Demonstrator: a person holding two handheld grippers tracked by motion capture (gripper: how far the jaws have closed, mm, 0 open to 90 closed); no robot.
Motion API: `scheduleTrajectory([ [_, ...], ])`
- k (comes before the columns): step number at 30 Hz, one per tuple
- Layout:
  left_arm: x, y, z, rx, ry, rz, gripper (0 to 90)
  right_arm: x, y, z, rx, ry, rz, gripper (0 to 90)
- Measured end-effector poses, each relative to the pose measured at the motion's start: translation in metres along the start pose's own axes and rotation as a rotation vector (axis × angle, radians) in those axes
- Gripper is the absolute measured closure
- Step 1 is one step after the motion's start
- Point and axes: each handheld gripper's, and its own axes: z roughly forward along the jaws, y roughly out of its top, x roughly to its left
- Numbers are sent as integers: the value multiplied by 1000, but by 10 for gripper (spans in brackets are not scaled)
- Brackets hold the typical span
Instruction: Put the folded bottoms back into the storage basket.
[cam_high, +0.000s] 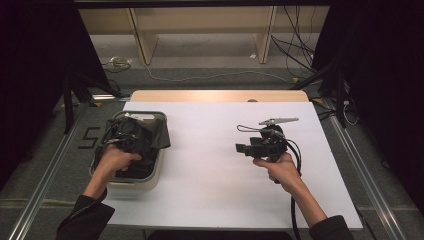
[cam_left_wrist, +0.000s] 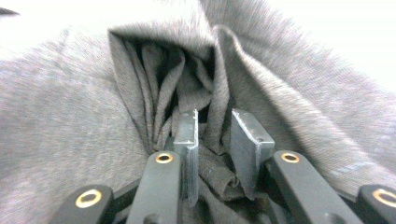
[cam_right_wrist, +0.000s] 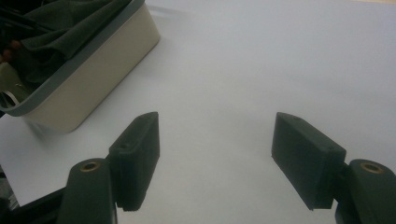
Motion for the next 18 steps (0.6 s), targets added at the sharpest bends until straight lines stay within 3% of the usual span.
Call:
scheduleTrajectory([
  [7, -4, 7, -20, -82, -3, -18, 666, -1, 0, -1, -3, -1, 3, 331],
  [11, -10, 10, -27, -135, -54, -26, 703, -1, 0, -1, 0, -2, 2, 331],
  [13, -14, 11, -24, -129, -84, -12, 781, -1, -1, 0, 0, -1, 2, 331],
  [18, -19, 6, -5, -73, -84, 5, 873, -1, -1, 0, 0, -1, 1, 331],
])
